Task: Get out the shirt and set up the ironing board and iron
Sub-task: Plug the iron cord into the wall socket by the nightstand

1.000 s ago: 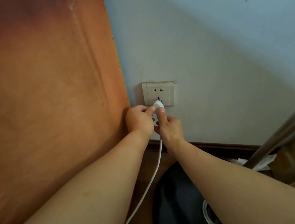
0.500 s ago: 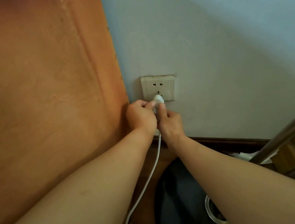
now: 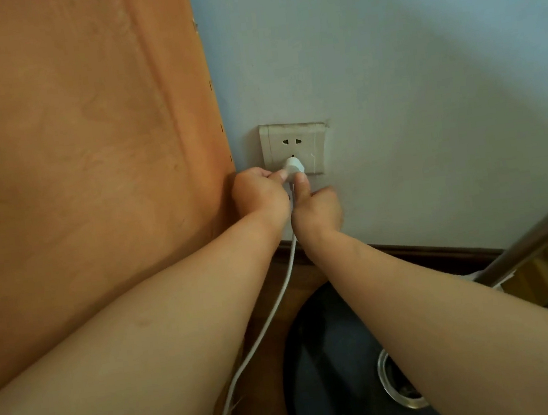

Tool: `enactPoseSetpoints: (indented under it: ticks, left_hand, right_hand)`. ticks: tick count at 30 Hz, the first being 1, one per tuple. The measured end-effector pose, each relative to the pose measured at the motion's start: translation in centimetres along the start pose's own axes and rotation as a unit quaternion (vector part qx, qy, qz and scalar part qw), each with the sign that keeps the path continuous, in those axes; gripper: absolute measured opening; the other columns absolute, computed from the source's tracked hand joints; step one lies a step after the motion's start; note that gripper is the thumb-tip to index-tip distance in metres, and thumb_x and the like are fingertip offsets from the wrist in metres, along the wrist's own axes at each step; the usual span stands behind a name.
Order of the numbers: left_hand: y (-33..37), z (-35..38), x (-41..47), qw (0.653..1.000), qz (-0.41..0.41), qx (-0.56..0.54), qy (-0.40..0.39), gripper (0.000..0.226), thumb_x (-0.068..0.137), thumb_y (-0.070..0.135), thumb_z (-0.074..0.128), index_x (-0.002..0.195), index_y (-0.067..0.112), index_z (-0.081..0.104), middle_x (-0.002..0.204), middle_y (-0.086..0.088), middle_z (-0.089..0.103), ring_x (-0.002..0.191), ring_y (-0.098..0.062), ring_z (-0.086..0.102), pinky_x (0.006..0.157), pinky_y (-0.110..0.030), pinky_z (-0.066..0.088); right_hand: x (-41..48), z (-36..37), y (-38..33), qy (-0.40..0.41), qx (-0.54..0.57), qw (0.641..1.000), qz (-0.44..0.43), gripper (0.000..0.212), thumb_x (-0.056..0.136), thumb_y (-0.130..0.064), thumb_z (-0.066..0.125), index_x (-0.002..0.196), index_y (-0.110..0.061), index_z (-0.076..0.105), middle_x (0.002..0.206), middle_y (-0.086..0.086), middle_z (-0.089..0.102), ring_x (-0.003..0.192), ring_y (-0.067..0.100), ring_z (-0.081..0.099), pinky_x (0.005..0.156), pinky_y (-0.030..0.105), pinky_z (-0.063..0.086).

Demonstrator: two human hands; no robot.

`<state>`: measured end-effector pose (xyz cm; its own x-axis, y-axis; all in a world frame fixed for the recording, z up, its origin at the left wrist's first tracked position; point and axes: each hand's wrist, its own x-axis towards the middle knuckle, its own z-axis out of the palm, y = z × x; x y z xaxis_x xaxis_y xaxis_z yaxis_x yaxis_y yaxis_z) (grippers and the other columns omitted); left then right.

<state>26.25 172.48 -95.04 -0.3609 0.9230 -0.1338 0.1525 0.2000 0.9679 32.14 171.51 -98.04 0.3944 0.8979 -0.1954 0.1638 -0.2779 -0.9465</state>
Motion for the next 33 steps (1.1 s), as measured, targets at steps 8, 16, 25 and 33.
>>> enactPoseSetpoints:
  ticks: [8,16,25,33]
  left_hand:
    - [0.5,0.4,0.9,1.000,0.017,0.015,0.014,0.018,0.085,0.015,0.064,0.068,0.011,0.060,0.077,-0.013,0.068,0.078,-0.031,0.068,0.074,-0.042,0.057]
    - [0.2,0.7,2.2,0.999,-0.030,0.040,0.008,0.017,0.080,0.025,0.069,0.073,0.010,0.062,0.087,-0.019,0.070,0.083,-0.036,0.068,0.078,-0.046,0.057]
    - [3.7,-3.4,-7.7,0.997,0.065,0.047,-0.009,0.015,0.091,0.024,0.056,0.084,0.011,0.058,0.073,0.002,0.058,0.069,-0.014,0.053,0.058,-0.021,0.036]
    - [9.9,-6.5,-14.3,0.993,0.112,-0.003,0.020,0.009,0.093,0.024,0.052,0.085,0.019,0.053,0.087,0.001,0.059,0.081,-0.013,0.054,0.071,-0.023,0.039]
  right_hand:
    - [1.4,0.3,-1.2,0.009,-0.018,1.000,-0.011,0.034,0.101,-0.033,0.037,0.086,-0.010,0.057,0.074,0.003,0.054,0.070,0.021,0.050,0.050,0.027,0.032]
    - [1.7,-0.6,-1.5,-0.031,-0.013,0.997,0.068,0.031,0.097,-0.039,0.046,0.087,-0.012,0.057,0.080,0.004,0.060,0.083,0.025,0.058,0.075,0.036,0.049]
    - [-5.1,-3.3,-5.8,-0.058,0.016,0.998,0.030,0.047,0.096,-0.041,0.046,0.064,-0.008,0.057,0.062,0.009,0.057,0.062,0.023,0.056,0.067,0.038,0.047]
    - [-12.1,-7.4,-11.2,-0.052,0.046,0.998,0.001,0.038,0.094,-0.041,0.049,0.082,-0.012,0.070,0.070,0.004,0.069,0.064,0.016,0.065,0.052,0.025,0.046]
